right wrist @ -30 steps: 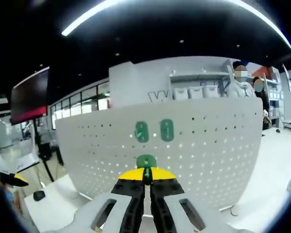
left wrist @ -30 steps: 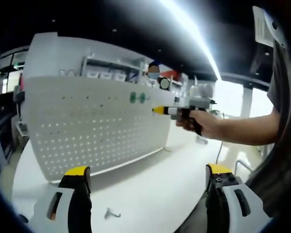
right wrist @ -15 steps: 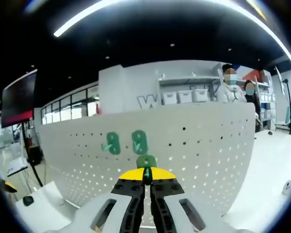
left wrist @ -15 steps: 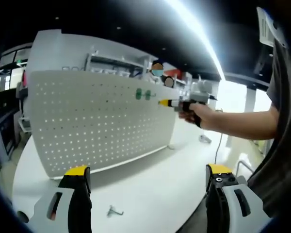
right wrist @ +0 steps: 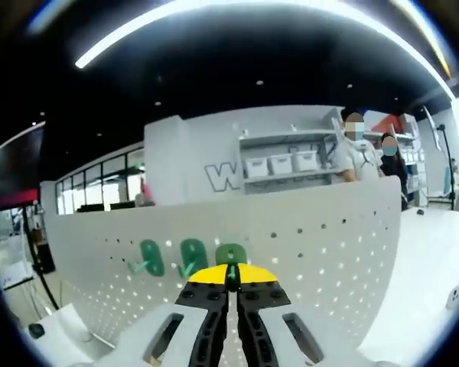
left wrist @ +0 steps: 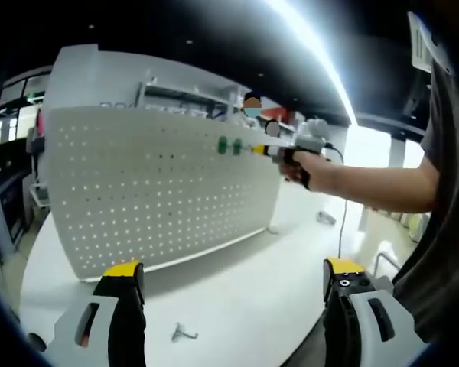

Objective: Insert the hook assembly into the mounting plate slot until the hook locks in place.

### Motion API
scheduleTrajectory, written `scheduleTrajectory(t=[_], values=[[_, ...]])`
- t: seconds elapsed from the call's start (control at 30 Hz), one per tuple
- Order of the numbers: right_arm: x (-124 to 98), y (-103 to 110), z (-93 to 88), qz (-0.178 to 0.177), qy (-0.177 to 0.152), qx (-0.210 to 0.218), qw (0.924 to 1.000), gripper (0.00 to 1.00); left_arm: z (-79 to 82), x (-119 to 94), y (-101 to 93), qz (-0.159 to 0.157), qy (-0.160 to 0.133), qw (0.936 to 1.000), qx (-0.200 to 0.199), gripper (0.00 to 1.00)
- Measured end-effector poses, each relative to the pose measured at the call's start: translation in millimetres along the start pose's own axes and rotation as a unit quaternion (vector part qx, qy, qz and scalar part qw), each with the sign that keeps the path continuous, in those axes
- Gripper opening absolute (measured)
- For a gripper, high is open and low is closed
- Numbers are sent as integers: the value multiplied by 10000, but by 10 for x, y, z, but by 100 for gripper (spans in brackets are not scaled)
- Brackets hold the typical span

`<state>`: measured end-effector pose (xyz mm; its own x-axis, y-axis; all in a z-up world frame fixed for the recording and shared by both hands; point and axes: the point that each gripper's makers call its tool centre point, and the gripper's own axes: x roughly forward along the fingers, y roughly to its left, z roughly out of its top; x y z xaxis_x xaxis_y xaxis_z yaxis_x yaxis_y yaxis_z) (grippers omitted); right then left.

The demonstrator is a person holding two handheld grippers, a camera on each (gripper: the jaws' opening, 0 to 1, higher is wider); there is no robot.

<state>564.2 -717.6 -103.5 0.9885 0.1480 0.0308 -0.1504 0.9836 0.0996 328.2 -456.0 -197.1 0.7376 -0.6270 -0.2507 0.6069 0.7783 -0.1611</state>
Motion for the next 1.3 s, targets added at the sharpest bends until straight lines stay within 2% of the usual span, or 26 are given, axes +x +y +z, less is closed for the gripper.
scheduleTrajectory(t=[0.33, 0.37, 0.5, 0.77, 0.97, 1.3], values=[[88, -43, 88, -33, -107, -37, 9999, 0, -7, -28, 50, 71, 21, 10000, -22, 98], [110, -32, 116, 69, -156, -44, 9998, 0, -3, -26, 47, 65, 19, 10000, 0, 98], [115, -72, 154, 20, -225, -187, 9996, 0, 3, -26, 55, 78, 28, 10000, 18, 97], [141, -144, 135, 48, -322, -152, 9994, 0, 0, -29, 85, 120, 32, 9999, 11, 96], [163, -146, 42, 86, -284, -108, 9995, 0, -21, -18, 88, 116, 63, 9999, 15, 95], [177, -158, 25, 43, -338, -277, 9990, 0, -63, -18, 137, 174, 110, 9998, -25, 95]])
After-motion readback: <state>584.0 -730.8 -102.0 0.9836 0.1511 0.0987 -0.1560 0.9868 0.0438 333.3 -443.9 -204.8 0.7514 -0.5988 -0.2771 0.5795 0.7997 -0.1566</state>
